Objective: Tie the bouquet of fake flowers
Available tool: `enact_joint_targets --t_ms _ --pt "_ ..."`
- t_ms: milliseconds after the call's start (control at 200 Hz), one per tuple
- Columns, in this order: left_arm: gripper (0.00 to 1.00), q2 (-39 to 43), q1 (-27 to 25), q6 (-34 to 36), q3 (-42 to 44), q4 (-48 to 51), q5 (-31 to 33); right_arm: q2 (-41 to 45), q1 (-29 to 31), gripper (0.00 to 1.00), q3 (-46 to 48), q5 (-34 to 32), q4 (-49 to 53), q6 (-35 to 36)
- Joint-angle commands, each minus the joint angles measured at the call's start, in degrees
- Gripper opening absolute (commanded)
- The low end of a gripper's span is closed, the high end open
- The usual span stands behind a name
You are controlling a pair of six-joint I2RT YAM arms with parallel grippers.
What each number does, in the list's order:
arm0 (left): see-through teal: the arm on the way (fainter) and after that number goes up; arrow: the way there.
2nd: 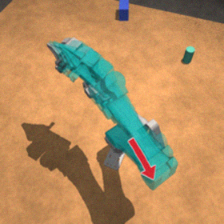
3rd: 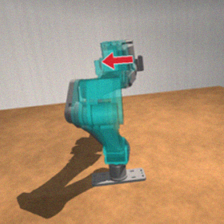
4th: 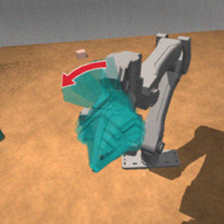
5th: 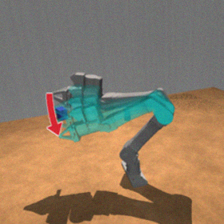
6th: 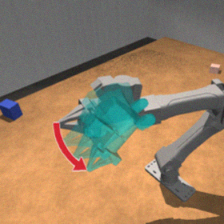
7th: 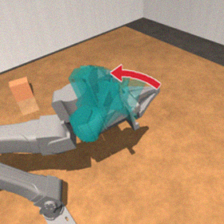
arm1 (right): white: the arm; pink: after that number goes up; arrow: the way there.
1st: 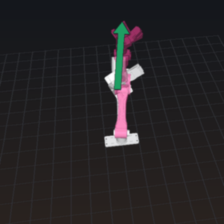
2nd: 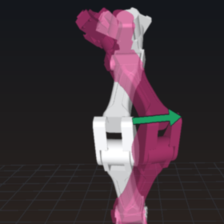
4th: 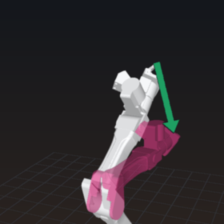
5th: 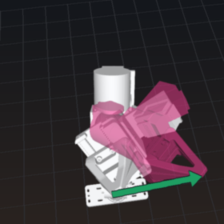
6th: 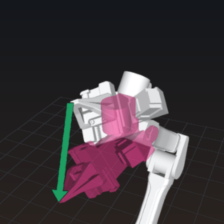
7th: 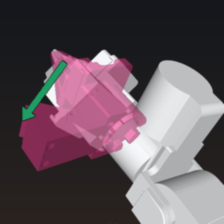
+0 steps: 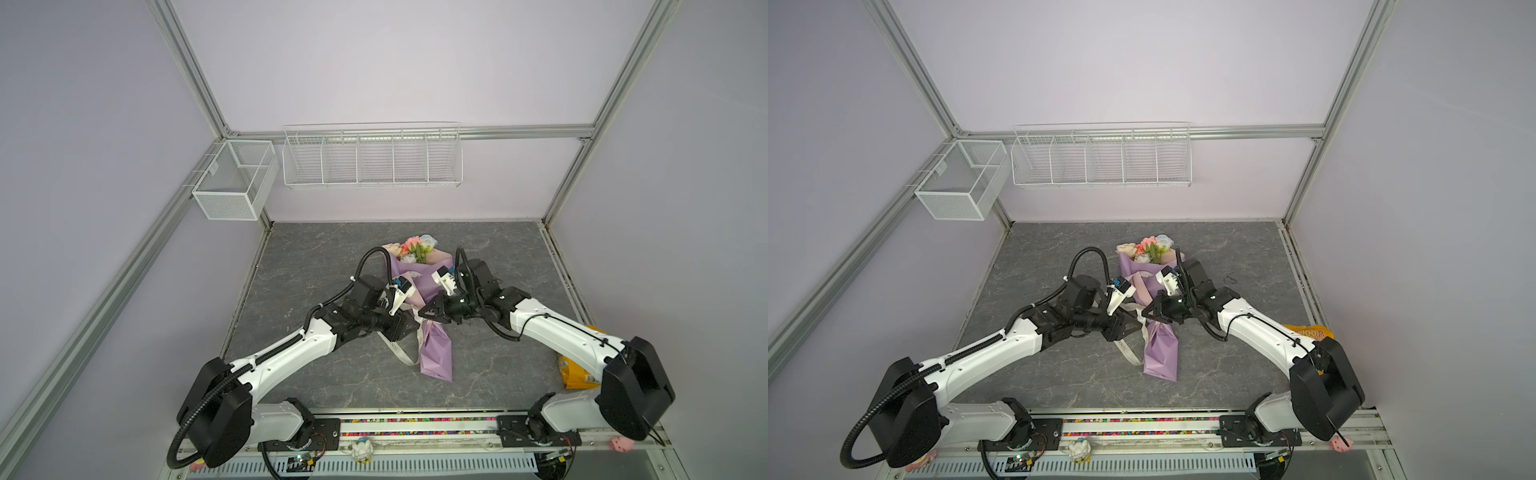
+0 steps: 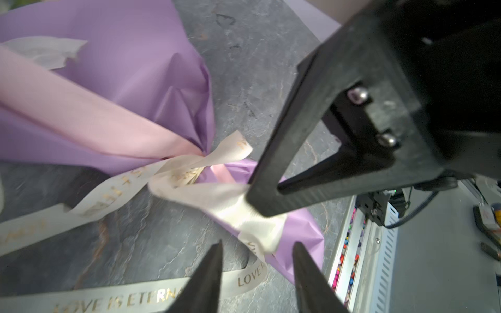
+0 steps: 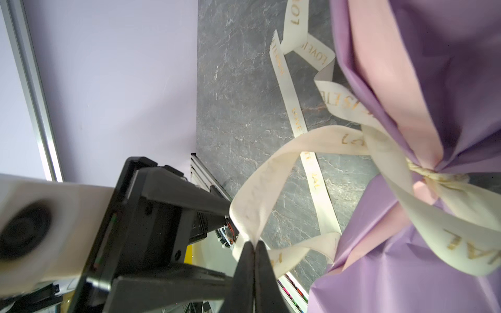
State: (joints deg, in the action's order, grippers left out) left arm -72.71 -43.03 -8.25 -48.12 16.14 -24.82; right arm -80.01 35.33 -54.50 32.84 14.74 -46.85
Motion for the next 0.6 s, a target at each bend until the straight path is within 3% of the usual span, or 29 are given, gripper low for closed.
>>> enact_joint_targets --t_ms 0,105,210,345,595 --pt "0.49 4.25 1.33 -3.53 1.4 2.51 7.56 2.18 -0.7 0.06 1.89 -3.97 -1.76 -1.78" --pt "0.53 6.41 7.27 -5.8 2.95 1.64 7.44 2.49 -0.85 0.06 2.29 -4.97 -1.91 -2.02" --pt "0.56 5.26 12.28 -4.12 1.43 2.37 12.36 2.16 -0.8 0.06 1.99 -4.98 -1.82 -1.76" --pt "0.59 -0.66 12.62 4.89 -3.37 2.55 18.44 1.76 -0.7 0.06 1.53 -4.93 -1.65 -1.75" --pt "0.59 -17.56 12.88 11.23 -15.97 6.57 18.29 0.99 -0.75 0.06 0.01 -5.25 -0.68 -1.49"
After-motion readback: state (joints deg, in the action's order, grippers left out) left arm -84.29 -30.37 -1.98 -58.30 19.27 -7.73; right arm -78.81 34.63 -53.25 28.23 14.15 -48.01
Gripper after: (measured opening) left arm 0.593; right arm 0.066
